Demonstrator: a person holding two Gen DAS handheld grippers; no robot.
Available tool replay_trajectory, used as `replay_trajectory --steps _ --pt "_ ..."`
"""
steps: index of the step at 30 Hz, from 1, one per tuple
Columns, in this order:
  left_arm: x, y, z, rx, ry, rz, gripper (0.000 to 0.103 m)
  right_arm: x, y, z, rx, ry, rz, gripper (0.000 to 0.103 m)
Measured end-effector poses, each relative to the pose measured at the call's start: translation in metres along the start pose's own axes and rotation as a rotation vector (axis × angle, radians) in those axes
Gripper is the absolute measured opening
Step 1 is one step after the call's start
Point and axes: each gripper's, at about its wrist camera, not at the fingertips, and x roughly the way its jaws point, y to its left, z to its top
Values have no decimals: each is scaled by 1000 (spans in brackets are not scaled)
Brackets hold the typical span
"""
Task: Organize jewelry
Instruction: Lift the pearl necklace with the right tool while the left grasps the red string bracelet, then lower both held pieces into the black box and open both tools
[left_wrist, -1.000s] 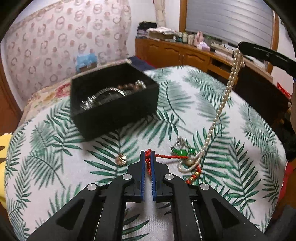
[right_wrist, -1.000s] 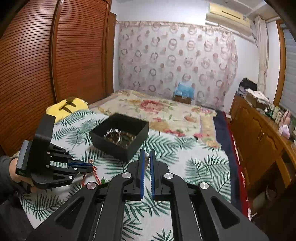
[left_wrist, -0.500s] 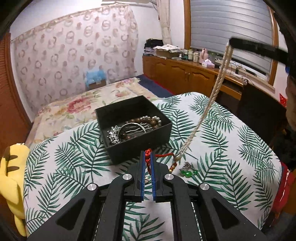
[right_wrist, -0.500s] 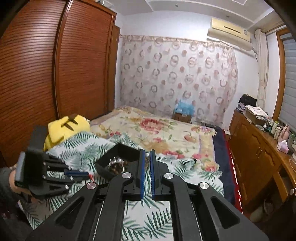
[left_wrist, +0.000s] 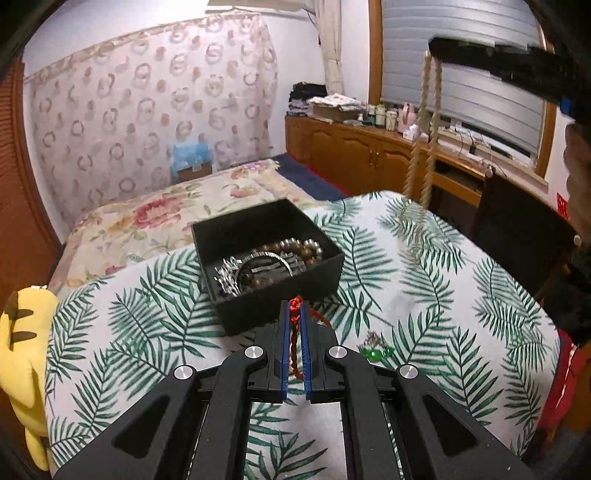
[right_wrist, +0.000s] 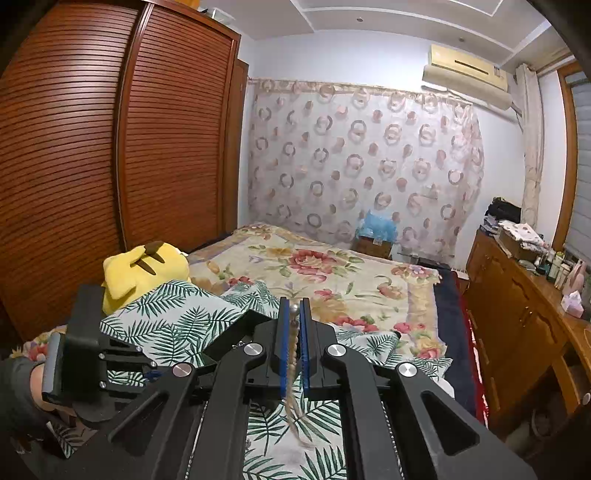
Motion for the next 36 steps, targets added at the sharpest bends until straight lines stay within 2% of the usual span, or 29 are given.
replay_trajectory --steps 14,26,31,36 --pt "0 33 50 -50 -70 31 4 41 -4 43 -29 -32 81 6" --pt "34 59 79 -78 -51 43 5 86 -30 65 -38 -36 107 6" --pt "50 69 80 -100 -38 42 5 115 -30 56 -34 8 145 6" --pt "62 75 78 -105 -24 39 5 152 -26 23 -5 93 183 6"
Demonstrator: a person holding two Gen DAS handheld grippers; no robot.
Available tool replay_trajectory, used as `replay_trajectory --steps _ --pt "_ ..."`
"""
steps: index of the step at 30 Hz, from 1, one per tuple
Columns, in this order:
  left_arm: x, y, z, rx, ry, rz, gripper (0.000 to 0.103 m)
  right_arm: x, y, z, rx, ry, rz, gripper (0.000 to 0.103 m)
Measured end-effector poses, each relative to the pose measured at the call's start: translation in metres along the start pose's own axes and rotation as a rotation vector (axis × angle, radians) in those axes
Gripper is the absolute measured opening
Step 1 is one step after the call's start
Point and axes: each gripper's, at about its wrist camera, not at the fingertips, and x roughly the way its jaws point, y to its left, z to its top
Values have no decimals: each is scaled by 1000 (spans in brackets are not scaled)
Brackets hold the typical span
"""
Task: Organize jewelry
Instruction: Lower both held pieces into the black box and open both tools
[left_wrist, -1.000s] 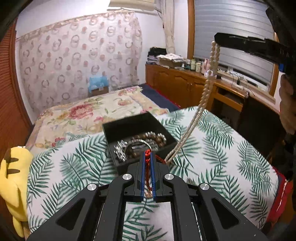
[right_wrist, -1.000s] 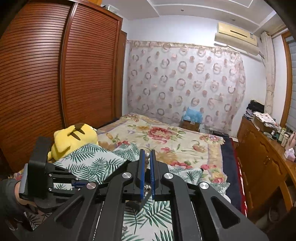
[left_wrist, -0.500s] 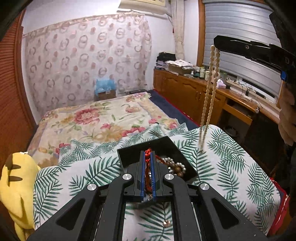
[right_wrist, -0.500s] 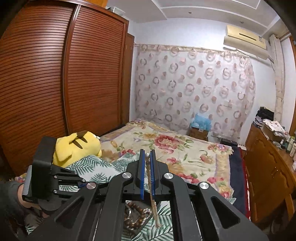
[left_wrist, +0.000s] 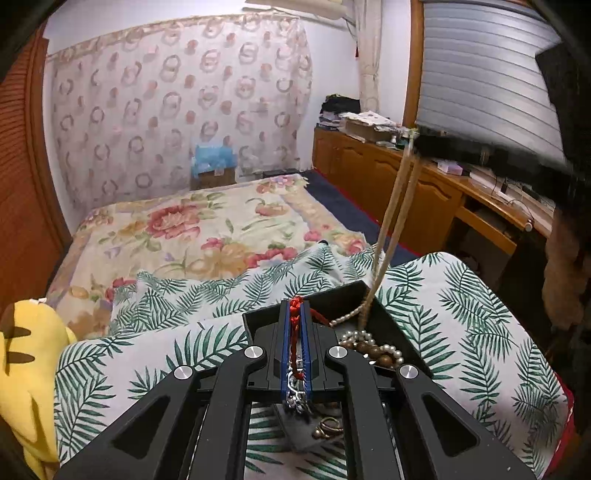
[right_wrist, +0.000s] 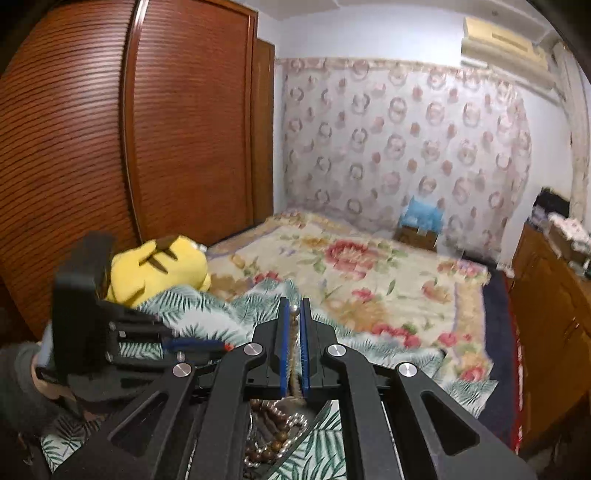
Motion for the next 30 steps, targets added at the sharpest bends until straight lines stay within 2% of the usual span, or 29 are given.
replay_trajectory --steps 7,16,18,20,24,26,30 --pt "17 4 1 10 17 0 5 40 0 -44 52 116 48 6" --pt "24 -1 3 13 15 -13 6 44 2 -67 72 152 45 8" --pt "24 -1 3 14 17 -12 11 39 3 -70 76 147 42 15" --pt "21 -2 3 13 8 -6 26 35 3 -71 78 144 39 15" --pt "9 -2 -2 16 -6 0 41 18 6 -81 82 142 41 15" --pt "-1 -3 -9 26 -14 10 61 10 9 -89 85 150 43 16" --pt "-15 -8 -27 49 -7 25 73 -10 19 -112 81 172 39 22"
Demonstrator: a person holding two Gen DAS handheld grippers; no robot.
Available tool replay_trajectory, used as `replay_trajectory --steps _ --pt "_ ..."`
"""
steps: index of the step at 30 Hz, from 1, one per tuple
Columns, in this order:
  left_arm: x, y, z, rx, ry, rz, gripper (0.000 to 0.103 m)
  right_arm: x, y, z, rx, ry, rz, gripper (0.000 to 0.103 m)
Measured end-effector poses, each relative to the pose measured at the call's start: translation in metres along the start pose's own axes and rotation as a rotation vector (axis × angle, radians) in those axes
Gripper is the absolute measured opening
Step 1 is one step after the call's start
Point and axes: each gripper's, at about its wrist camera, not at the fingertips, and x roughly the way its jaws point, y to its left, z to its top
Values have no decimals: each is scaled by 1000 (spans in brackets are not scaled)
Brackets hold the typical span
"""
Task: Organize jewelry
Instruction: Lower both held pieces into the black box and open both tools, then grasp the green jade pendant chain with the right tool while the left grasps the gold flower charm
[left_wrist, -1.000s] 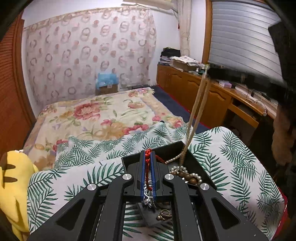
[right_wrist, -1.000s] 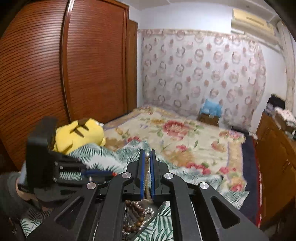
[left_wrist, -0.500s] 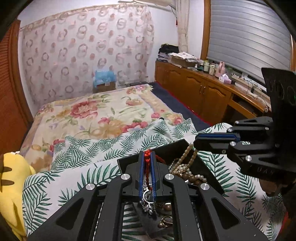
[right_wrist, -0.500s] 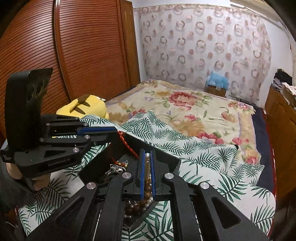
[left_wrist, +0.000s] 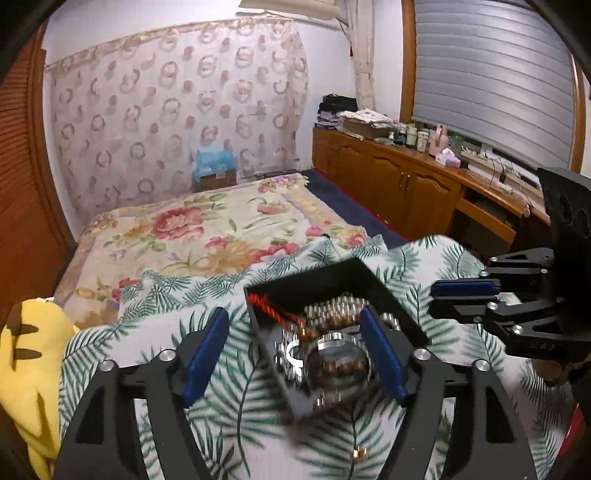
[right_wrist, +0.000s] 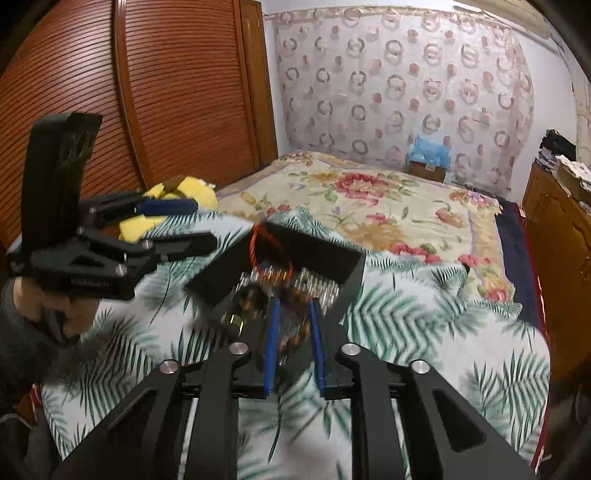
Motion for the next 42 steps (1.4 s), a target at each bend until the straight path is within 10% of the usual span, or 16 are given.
replay_trajectory --steps 14,42 --pt "-15 -22 -61 52 89 -17 86 4 37 -70 -14 145 22 28" --pt "9 -23 -93 29 228 -85 85 21 67 -75 -171 220 -9 11"
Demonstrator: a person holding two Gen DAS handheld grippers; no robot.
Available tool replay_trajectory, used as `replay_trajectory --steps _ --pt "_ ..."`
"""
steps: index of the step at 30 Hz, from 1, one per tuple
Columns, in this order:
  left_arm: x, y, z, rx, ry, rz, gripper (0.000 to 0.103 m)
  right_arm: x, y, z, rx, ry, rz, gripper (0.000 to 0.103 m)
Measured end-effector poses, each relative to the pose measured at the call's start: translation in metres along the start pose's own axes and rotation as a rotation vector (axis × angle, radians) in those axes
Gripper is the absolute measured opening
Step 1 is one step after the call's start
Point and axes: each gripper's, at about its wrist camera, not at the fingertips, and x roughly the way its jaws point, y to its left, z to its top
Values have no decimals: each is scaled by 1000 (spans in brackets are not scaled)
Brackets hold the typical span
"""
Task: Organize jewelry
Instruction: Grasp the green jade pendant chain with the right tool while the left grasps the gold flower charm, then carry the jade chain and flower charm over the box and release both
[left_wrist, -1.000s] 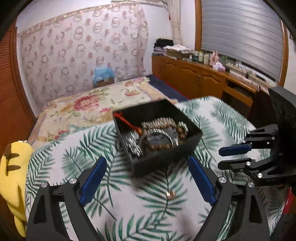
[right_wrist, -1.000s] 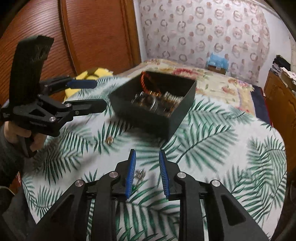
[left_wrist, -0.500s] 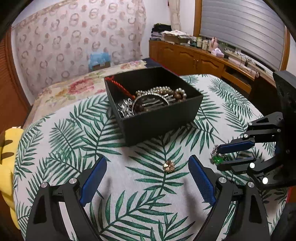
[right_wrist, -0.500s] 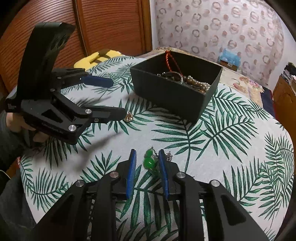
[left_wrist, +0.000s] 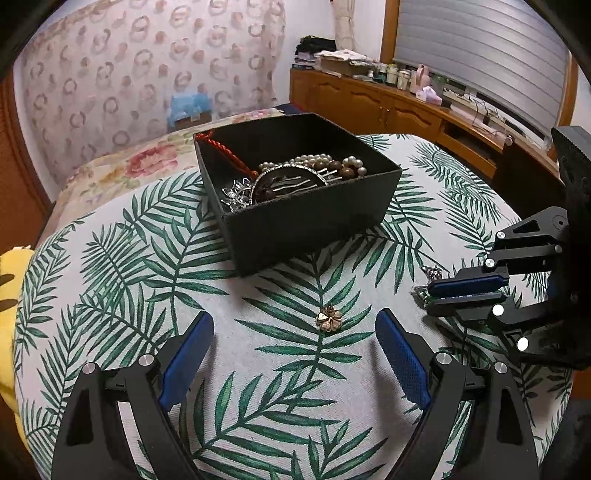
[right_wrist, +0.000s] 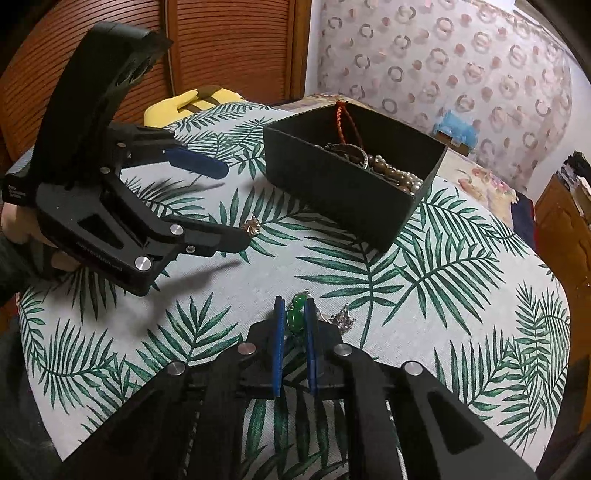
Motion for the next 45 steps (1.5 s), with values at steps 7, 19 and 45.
replay_trajectory --steps 7,19,45 --pt "4 -5 1 8 21 -16 70 -7 -10 2 35 -30 -2 11" --pt "6 -19 7 48 24 -29 25 -29 -35 13 78 -111 -41 11" --pt "-34 1 58 3 -148 -1 14 -74 -61 89 60 -322 -60 11"
